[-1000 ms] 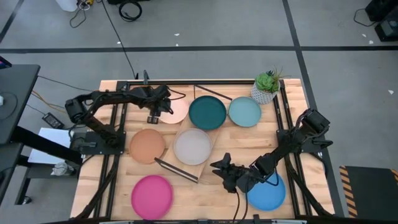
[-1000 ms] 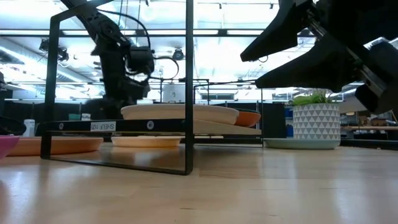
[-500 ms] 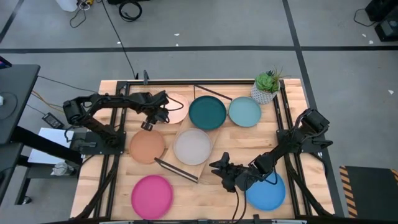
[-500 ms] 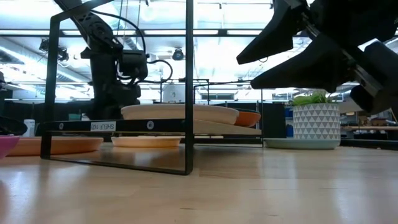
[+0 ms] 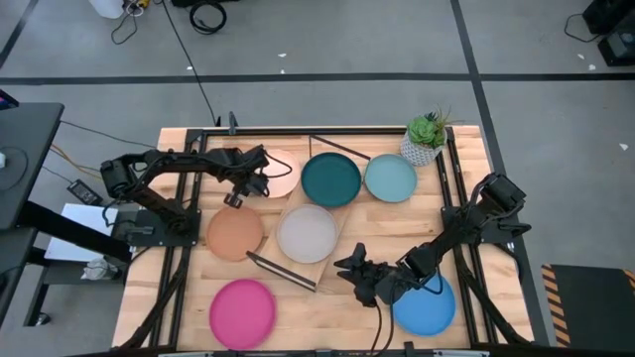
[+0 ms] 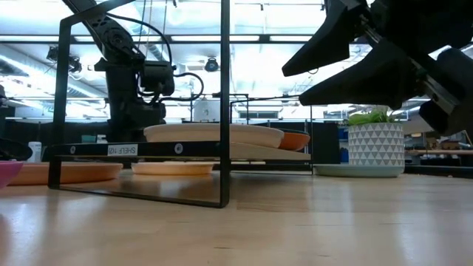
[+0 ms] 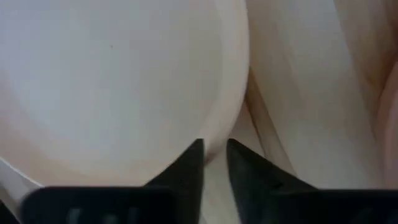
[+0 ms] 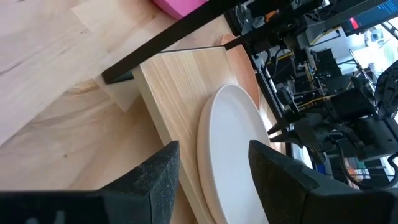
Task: Place and stack plates onto a shelf
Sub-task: Stack the light orange plate on the white plate, then stack the brown plate on the light orange plate
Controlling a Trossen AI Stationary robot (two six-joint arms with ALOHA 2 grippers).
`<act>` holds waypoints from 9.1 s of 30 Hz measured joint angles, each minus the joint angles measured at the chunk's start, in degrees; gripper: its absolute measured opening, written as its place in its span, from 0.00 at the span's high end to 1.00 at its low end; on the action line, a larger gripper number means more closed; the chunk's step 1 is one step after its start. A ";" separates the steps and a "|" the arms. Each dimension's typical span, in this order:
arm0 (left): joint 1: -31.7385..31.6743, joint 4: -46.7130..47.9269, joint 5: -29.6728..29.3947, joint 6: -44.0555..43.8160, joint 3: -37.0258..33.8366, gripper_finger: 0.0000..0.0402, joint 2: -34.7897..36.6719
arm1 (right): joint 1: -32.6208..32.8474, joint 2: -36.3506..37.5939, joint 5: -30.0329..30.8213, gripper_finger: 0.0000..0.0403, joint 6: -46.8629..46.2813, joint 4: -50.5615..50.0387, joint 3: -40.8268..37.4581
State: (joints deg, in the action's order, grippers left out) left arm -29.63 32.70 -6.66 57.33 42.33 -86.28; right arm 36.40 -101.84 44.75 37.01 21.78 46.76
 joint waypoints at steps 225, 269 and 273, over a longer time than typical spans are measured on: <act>44.37 27.60 0.76 -100.17 49.69 0.97 -3.80 | 1.64 16.74 9.20 0.60 -34.57 -22.04 0.17; 51.01 30.33 0.94 -57.70 54.95 0.95 -24.07 | 3.41 16.74 6.12 0.60 -43.01 -26.71 0.17; 51.41 29.96 0.05 -56.18 55.01 0.87 -24.05 | 3.41 16.74 6.05 0.60 -43.01 -26.53 0.17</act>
State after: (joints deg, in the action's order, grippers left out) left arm 21.79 62.66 -6.60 1.15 97.34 -110.33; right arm 39.81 -85.10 50.80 -6.00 -4.75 46.94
